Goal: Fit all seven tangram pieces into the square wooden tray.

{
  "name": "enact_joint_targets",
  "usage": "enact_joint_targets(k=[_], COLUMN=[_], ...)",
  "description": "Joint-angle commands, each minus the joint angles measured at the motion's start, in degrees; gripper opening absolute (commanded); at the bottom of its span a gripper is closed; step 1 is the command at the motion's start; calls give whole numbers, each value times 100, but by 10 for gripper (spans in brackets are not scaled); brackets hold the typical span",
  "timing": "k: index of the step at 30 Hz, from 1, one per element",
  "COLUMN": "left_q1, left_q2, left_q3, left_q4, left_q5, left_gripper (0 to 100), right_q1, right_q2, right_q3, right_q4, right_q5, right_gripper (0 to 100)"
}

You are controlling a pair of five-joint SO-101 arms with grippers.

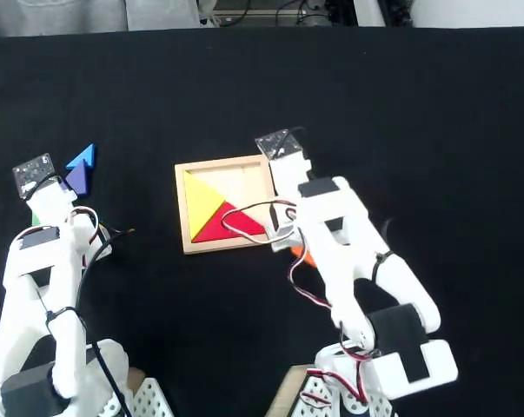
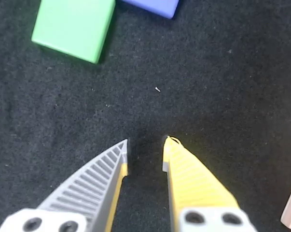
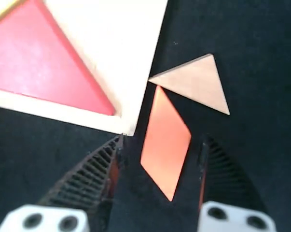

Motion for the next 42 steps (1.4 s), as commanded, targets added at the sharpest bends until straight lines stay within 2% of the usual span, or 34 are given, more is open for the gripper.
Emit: enact_joint_targets(k=[1,9,16,22,30,36,38,42], left_q1=[-22,-22,-22,-22,-13,-13,-13,-13], left_q2=[-18,-18,-18,-18,-18,-18,-18,-18], left_q3=[-48,-48,-48,-48,-48,-48,-48,-48], left_q4=[-79,-79,-79,-79,-79,-79,-79,-79], left_q5=[-35,-35,-35,-35,-35,-35,-35,-35], left_gripper=[130,130,130,130,130,130,130,130], right_q1=[44,114,123,132,404,-35,-70,-88], right_q2=[233,611,602,576,-338,-708,-708,-708], right_q3=[-127,-470,-462,-585,-813,-884,-866,-708], right_q4=[-132,167,185,343,765,791,853,1099], right_q5=[-44,193,220,237,246,440,431,431], right_gripper=[244,180,45,15,15,21,56,214])
